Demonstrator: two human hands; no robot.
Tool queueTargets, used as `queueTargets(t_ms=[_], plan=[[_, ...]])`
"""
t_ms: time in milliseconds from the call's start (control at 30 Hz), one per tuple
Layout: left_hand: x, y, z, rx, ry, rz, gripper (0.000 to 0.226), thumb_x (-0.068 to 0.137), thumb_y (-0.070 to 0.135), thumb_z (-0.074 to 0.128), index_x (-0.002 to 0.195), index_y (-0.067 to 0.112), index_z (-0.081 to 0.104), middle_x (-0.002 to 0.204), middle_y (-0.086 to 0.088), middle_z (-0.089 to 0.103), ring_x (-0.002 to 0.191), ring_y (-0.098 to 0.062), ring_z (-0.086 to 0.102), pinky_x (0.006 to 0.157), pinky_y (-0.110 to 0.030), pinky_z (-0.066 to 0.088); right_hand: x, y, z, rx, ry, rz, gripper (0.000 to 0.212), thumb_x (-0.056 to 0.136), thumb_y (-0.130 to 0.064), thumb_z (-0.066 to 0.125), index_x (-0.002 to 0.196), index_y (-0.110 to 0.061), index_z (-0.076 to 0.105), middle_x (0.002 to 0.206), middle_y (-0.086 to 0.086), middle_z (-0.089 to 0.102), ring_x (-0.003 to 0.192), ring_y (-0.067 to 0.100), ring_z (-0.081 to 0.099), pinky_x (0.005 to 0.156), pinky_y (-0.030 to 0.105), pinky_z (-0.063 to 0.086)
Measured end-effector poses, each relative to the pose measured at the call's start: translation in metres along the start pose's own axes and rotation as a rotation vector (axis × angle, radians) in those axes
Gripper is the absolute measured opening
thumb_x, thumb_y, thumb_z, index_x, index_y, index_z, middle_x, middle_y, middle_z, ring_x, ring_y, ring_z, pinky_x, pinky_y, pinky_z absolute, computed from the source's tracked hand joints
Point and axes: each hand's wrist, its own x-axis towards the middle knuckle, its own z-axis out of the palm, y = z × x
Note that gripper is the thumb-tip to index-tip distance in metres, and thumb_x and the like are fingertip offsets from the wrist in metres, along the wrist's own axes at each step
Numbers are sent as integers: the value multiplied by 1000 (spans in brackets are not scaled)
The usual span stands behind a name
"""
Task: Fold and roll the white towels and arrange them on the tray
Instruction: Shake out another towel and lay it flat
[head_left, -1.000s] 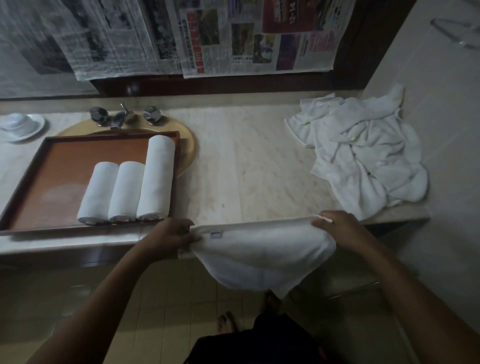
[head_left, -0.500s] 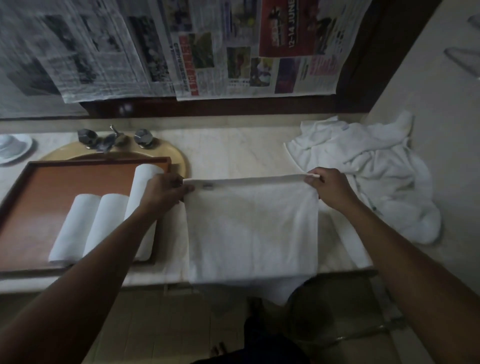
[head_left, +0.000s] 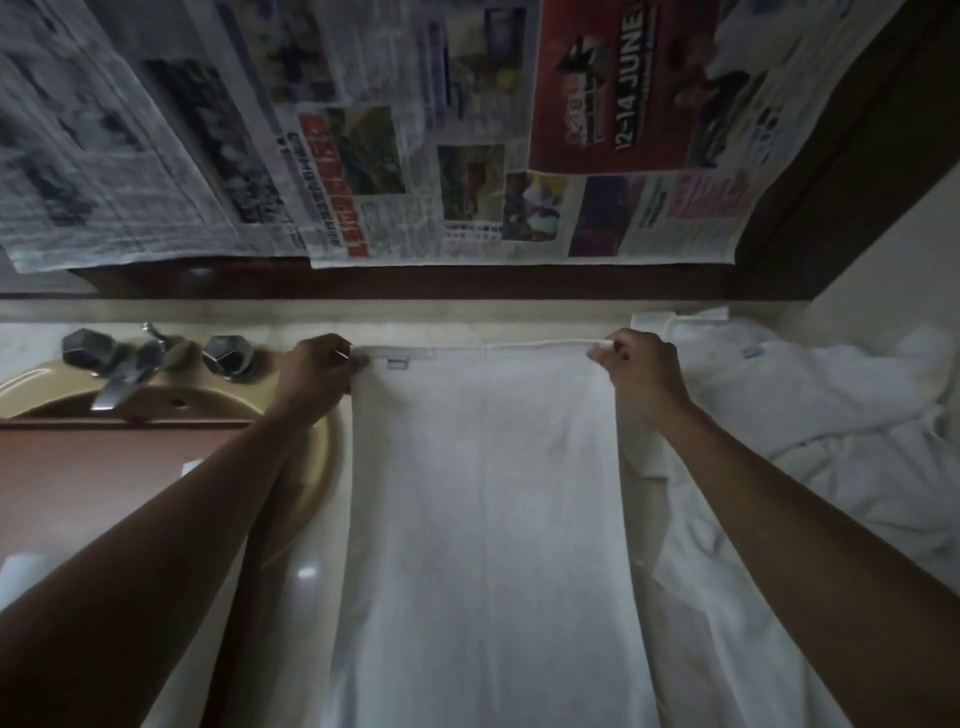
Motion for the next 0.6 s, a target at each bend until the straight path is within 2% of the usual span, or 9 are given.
queueTargets(t_ms=[133,267,333,400,467,533,600], plan=[[60,-3,23,86,45,-47,23,91,38,73,94,16,74,75,-2,72,83,-25,69,69,-30,43,57,5,25,-29,-1,36,40,98,-35,66,67,-15,49,64,-5,55,65,19,53,61,30,31],[94,-13,49,197,76,-32,19,91,38,73,84,21,70,79,-4,69,92,-34,67,74,-32,43,93,13,54,-87,15,66,34,95,-36,69,69,-19,54,63,-10,55,68,20,56,67,28,33],[101,-25,65,245,74,-33,16,90,37,75,88,21,72,89,-7,73,93,-35,67,75,-34,45,103,24,74,-108,3,86,26,92,-37,72,75,-21,60,68,-9,61,75,22,60,69,29,40],[103,-33,78,256,78,-53,17,90,38,73,90,21,73,95,-8,73,94,-35,66,76,-35,46,105,34,90,-99,2,93,18,90,-38,74,87,-21,68,80,-4,70,80,21,64,78,32,50],[103,-36,84,229,133,-66,19,91,38,71,96,19,73,101,-10,69,94,-35,65,77,-37,47,106,41,101,-70,81,76,21,89,-38,77,94,-20,69,87,0,73,82,22,66,85,39,55],[95,-34,86,209,211,-35,26,90,35,73,108,17,68,108,-9,64,97,-31,61,80,-38,46,102,40,105,-74,206,60,29,86,-38,80,99,-19,64,97,4,70,92,29,63,89,45,53],[77,-24,94,240,245,76,35,91,30,73,120,15,61,118,-11,61,107,-33,56,89,-44,45,87,29,111,-90,285,-15,35,88,-33,78,113,-15,62,113,9,65,107,33,58,94,44,46]])
